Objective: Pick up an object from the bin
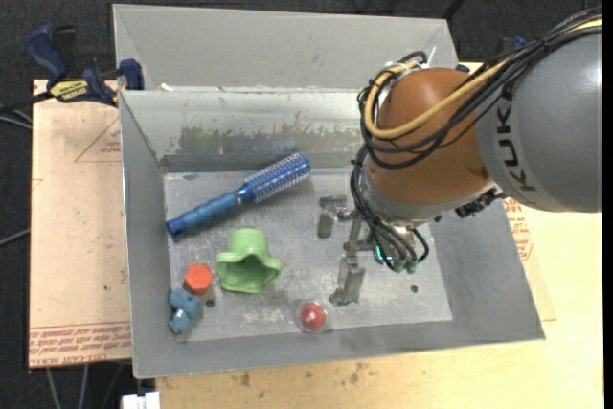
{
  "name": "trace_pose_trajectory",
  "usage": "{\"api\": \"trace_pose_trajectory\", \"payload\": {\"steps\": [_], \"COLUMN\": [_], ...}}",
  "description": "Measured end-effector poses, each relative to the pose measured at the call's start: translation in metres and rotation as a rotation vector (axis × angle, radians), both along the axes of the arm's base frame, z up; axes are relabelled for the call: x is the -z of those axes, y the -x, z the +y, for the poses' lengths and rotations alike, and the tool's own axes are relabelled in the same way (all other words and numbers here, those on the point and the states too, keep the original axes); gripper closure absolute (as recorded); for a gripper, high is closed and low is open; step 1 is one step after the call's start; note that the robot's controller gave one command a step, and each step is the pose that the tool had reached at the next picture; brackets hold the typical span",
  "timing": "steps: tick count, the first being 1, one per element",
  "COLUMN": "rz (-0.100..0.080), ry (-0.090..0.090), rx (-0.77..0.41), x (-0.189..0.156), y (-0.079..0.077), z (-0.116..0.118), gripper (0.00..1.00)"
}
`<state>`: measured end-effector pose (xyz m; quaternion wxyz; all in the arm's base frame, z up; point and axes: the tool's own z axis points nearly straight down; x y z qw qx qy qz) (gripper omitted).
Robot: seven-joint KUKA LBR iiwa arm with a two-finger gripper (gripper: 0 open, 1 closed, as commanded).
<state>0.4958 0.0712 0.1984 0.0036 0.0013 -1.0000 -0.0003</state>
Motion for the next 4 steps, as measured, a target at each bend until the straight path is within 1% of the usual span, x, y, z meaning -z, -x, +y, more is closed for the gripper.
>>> {"api": "trace_pose_trajectory", "payload": {"steps": [1,2,3,4], "rz": [-0.002,-0.01,-0.005,-0.006], "ry": [0.0,-0.001,0.001,0.001], "rx": [0.192,0.265,0.337,0.455], "x": [0.132,0.098,0.099,0.129], "y": [-0.021,-0.019,-0.009,-0.004], "z": [0.079,0.097,0.09,0.108], "gripper": [0.0,0.0,0.0,0.0]}}
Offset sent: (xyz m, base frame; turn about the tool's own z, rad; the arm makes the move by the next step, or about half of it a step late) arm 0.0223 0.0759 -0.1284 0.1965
